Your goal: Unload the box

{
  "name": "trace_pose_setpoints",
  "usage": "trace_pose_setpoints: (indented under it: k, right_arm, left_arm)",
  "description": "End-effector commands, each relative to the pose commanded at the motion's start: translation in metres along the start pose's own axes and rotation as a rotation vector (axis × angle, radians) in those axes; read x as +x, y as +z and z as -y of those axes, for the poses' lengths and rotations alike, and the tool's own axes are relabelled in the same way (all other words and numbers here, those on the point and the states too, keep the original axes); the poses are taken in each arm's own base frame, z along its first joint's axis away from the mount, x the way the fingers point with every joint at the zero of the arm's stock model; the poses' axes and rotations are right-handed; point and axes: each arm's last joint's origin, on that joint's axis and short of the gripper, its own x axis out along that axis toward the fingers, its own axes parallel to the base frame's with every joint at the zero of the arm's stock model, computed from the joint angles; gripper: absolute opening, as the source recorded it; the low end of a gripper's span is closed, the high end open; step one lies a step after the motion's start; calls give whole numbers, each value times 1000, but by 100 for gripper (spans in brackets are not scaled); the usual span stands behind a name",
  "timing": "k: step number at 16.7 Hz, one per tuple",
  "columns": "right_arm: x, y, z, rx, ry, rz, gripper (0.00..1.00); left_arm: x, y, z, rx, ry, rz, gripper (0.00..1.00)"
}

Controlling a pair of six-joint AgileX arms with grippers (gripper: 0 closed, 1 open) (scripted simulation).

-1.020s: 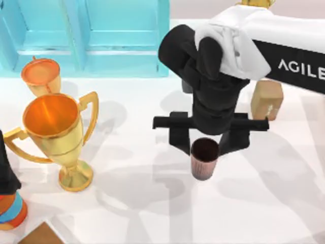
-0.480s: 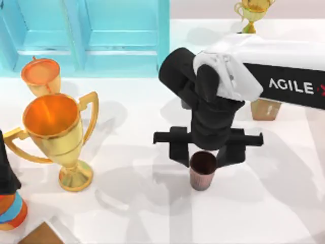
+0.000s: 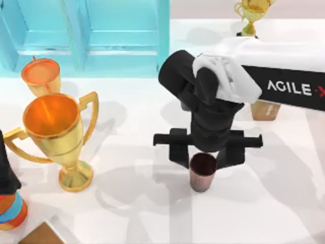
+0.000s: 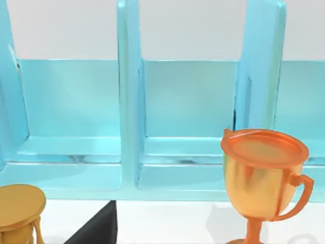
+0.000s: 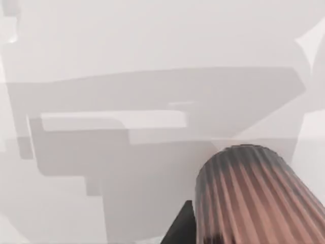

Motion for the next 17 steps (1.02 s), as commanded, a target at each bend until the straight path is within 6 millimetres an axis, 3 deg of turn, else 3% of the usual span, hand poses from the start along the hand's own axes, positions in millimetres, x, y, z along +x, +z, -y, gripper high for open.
trace_pose_setpoints:
  k: [9, 17]
  right_arm:
    - [0, 0, 0, 0, 0, 0, 98]
    - [0, 0, 0, 0, 0, 0, 100]
  left_arm:
    - [0, 0, 0, 0, 0, 0, 100]
    - [0, 0, 0, 0, 0, 0, 100]
